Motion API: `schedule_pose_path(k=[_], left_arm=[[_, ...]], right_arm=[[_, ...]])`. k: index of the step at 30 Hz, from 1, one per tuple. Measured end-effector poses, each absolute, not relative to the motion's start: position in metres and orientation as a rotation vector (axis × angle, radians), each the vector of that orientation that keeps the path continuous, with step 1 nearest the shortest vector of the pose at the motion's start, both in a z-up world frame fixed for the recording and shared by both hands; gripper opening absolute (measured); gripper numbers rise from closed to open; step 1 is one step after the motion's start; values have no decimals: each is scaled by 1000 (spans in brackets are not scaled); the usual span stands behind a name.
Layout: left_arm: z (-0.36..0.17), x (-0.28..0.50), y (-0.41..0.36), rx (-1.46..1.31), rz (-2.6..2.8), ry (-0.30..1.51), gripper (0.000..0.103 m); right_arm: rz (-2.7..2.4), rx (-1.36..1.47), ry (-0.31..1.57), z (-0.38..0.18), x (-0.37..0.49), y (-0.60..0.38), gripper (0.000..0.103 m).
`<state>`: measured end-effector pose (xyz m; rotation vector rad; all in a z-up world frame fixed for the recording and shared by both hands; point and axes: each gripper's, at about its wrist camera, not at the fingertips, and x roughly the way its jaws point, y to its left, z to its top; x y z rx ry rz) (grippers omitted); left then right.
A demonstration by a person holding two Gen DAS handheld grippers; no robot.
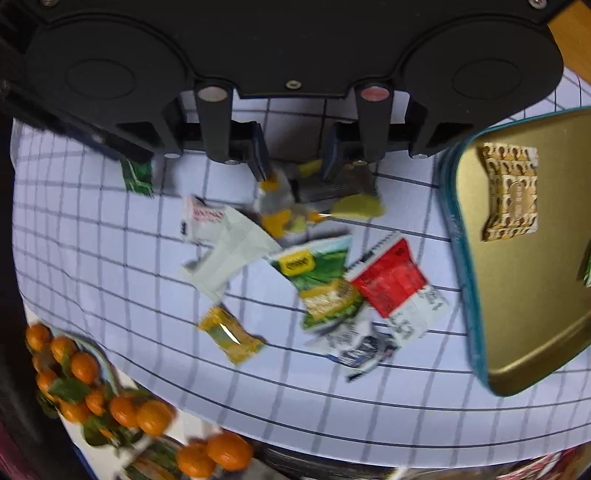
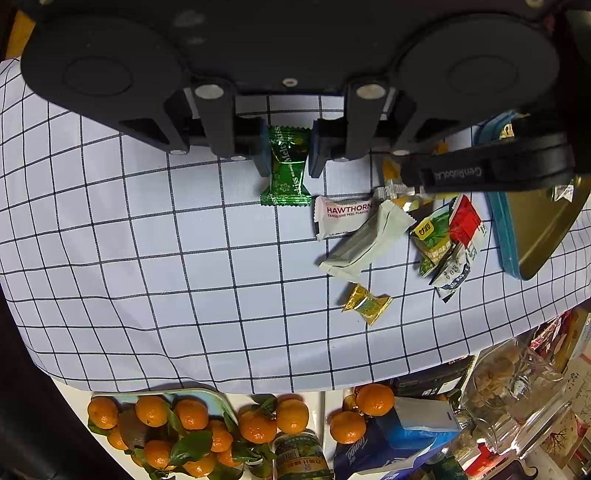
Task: Organize snacks
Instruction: 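Grasp the silver-yellow candy with the left gripper while the right gripper holds the green candy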
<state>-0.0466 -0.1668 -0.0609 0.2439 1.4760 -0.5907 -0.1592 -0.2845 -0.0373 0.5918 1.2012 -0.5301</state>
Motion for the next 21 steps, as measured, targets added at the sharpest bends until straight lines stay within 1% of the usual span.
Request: schedule_pose_path(k=[2, 5, 7, 13, 16, 21], left_arm=[[-55, -48, -168, 253, -624, 1448, 40], [-40, -48, -170, 306, -604, 1316, 41], [-36, -46, -171, 329, -593, 1261, 42], [-57, -36, -170, 313, -573, 1322, 42], [-64, -38, -172, 358, -548, 1306, 45], [-65, -44, -172, 375, -581, 1310, 48]], right_arm=[[-531, 595, 1199, -37, -159, -286, 22], [-533, 604, 1193, -36, -161, -288, 22], [-533, 606, 1190, -35, -162, -289, 22], [-524, 611, 1187, -35, -165, -288, 22], [-526, 619, 1179, -33, -167, -290, 22], [-531, 636, 1170, -32, -170, -293, 22]])
